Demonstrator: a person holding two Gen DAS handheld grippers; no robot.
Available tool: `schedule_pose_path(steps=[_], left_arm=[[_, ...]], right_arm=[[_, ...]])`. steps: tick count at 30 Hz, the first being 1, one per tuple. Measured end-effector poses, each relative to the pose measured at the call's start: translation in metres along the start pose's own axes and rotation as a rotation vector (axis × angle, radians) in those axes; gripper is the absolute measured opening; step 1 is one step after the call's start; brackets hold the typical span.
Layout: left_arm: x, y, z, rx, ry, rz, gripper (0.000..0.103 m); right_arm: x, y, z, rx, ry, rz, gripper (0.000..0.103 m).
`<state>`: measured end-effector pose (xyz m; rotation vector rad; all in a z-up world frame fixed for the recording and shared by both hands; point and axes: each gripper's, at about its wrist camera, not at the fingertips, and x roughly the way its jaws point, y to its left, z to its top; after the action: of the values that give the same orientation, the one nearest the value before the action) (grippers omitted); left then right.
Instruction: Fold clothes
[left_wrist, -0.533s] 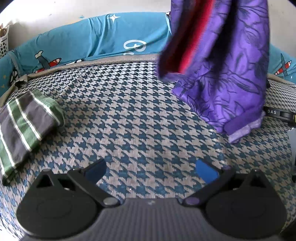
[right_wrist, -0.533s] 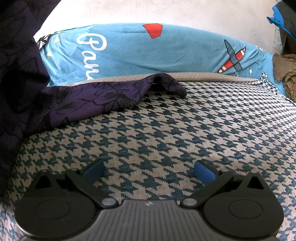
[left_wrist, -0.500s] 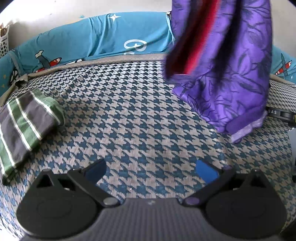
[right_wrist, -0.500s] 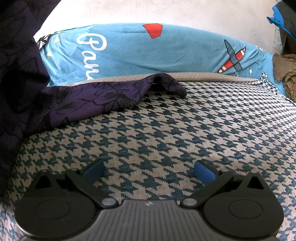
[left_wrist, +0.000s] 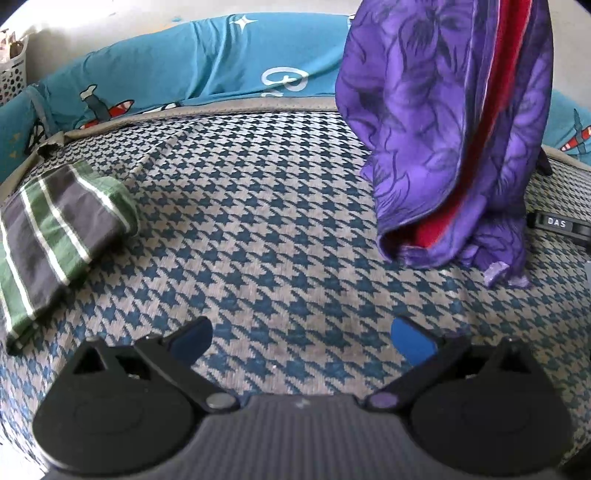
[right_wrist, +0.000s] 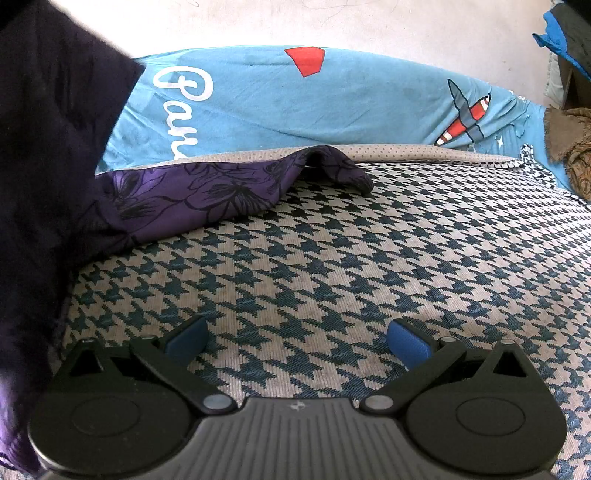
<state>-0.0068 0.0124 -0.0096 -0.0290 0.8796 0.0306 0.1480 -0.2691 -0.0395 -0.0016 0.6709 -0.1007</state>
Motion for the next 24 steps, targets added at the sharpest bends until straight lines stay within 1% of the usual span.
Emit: schedule_pose_path(steps=[6,9,15,21,24], left_arm=[[0.004,0.008,-0.002,-0.040,0.030,0.013,0.103],[0.005,0.014,-0.001,-0.076,0.042,0.014,0.103],[0.011,0.014,0.001,-0.111,0.057,0.064,0.103],[0.014,0.002,0.004,-0.086,0.062,0.073,0.103],[0.013,-0.005,0.002,-0.075,0.077,0.056,0.103]], right_arm=[[0.000,0.001,0.000,0.000,0.000,0.000,0.103],[0.001,0.001,0.000,0.000,0.000,0.000,0.103],[0.001,0.002,0.000,0.000,0.000,0.000,0.103],[0.001,0.002,-0.001,0.000,0.000,0.000,0.103],[0.001,0.002,-0.001,0.000,0.000,0.000,0.103]])
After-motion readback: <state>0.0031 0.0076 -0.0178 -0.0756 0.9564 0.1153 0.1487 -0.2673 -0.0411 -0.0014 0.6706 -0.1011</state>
